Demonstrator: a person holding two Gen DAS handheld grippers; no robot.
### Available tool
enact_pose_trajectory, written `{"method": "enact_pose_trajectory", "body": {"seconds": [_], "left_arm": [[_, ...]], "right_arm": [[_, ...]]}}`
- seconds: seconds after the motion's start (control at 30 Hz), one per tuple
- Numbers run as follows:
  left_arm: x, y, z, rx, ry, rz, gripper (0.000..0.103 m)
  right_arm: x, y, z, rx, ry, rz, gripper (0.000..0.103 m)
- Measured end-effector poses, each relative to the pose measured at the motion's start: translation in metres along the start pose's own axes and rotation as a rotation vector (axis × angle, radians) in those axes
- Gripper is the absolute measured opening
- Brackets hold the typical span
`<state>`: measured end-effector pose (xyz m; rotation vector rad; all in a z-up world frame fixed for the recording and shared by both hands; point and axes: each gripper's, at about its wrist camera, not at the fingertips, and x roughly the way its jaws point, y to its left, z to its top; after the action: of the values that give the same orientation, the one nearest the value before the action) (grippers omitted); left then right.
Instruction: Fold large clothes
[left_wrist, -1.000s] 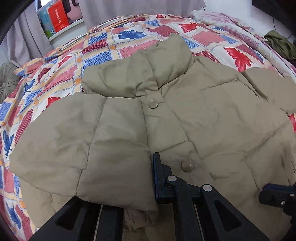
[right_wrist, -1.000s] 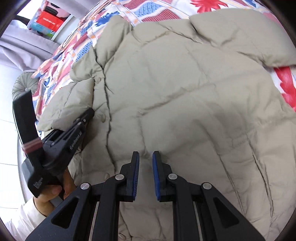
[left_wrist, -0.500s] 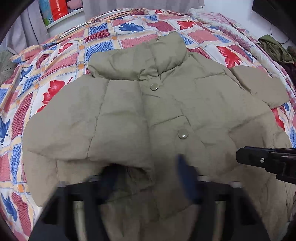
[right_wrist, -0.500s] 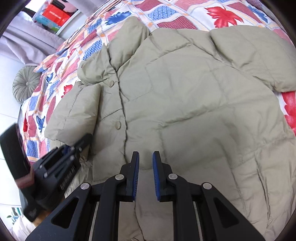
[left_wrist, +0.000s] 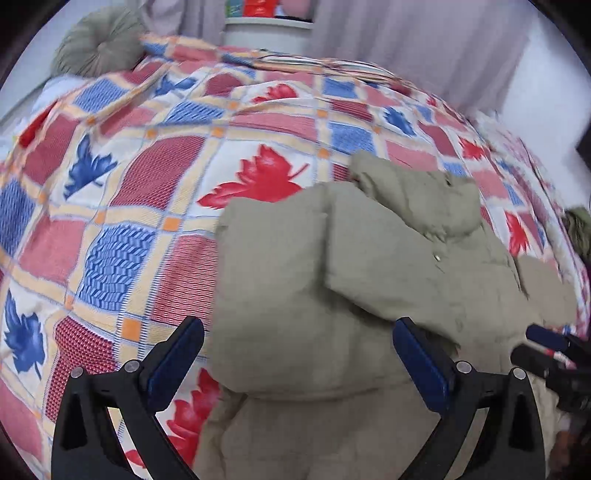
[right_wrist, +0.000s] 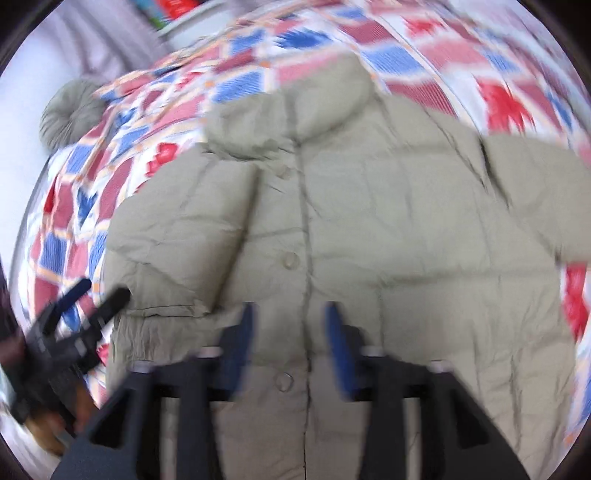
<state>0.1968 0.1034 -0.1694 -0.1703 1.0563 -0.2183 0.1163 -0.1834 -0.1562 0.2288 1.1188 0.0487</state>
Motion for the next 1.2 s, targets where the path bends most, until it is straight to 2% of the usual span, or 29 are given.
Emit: {"method": "enact_pose_trajectory", "body": {"seconds": [0.07,0.1,0.13,0.27,0.3,0.33,0.37,0.4,0.43,0.5,0.53,0.57,0.6,0.63,0.7,0.77,0.83,0.87,0.97,1.07,1.1,1.13,1.2], "left_arm": [[0.01,0.035,0.017,-0.124,-0.001,-0.04,0.102],[0.019,0.049,0.025,-0.171,0.01,-0.057,0.099],[0.029,0.059,0.03,-0.206,0.022,-0.062,0.089],[0.083,0.079,0.042,-0.309,0.143,-0.177,0.089],[0.095,0.079,0.041,-0.326,0.175,-0.205,0.077],[0.105,0.079,0.041,-0.341,0.2,-0.237,0.057],[0.11,0.077,0.042,-0.352,0.21,-0.266,0.045],[0.112,0.074,0.041,-0.358,0.208,-0.287,0.026],[0.108,0.069,0.043,-0.347,0.193,-0.272,0.021],[0.091,0.049,0.048,-0.247,0.13,-0.196,0.016],[0.081,0.038,0.051,-0.184,0.098,-0.155,0.014],[0.068,0.023,0.053,-0.098,0.053,-0.117,0.012],[0.056,0.009,0.054,-0.022,0.014,-0.085,0.012],[0.045,-0.004,0.053,0.051,-0.028,-0.056,0.012],[0.031,-0.027,0.051,0.167,-0.087,-0.017,0.012],[0.034,-0.032,0.05,0.222,-0.094,0.022,0.012],[0.052,-0.026,0.05,0.207,-0.049,0.066,0.012],[0.063,-0.017,0.049,0.18,-0.021,0.083,0.012],[0.089,0.0,0.047,0.135,0.032,0.127,0.013],[0.085,0.007,0.045,0.11,0.011,0.21,0.038],[0.08,0.01,0.048,0.102,-0.002,0.25,0.056],[0.073,0.013,0.05,0.09,-0.018,0.276,0.059],[0.057,0.021,0.053,0.076,-0.028,0.26,0.059]], "right_arm": [[-0.003,0.031,0.006,-0.146,-0.038,-0.017,0.084],[-0.001,0.048,0.008,-0.221,-0.049,-0.04,0.084],[0.002,0.063,0.009,-0.279,-0.063,-0.067,0.084],[0.027,0.116,0.014,-0.506,-0.101,-0.2,0.084],[0.035,0.125,0.014,-0.547,-0.108,-0.234,0.084],[0.042,0.132,0.015,-0.572,-0.113,-0.258,0.084],[0.048,0.136,0.016,-0.591,-0.113,-0.282,0.084],[0.056,0.14,0.018,-0.609,-0.111,-0.307,0.084],[0.062,0.142,0.019,-0.619,-0.109,-0.322,0.084],[0.073,0.146,0.02,-0.641,-0.114,-0.364,0.083],[0.077,0.145,0.021,-0.647,-0.121,-0.39,0.07],[0.079,0.141,0.021,-0.641,-0.126,-0.405,0.053],[0.079,0.134,0.023,-0.613,-0.118,-0.412,0.008],[0.077,0.124,0.026,-0.569,-0.115,-0.405,0.005],[0.061,0.095,0.032,-0.413,-0.138,-0.372,0.005],[0.049,0.054,0.036,-0.236,-0.137,-0.338,0.005],[0.048,0.012,0.033,-0.035,-0.097,-0.289,0.006],[0.051,-0.015,0.029,0.094,-0.06,-0.243,0.006],[0.071,-0.069,0.011,0.367,0.034,-0.113,0.007],[0.075,-0.086,-0.002,0.468,0.032,-0.018,0.007],[0.074,-0.086,-0.004,0.481,0.031,-0.002,0.007],[0.072,-0.088,-0.005,0.493,0.036,0.015,0.007],[0.067,-0.092,-0.008,0.518,0.07,0.059,0.012]]}}
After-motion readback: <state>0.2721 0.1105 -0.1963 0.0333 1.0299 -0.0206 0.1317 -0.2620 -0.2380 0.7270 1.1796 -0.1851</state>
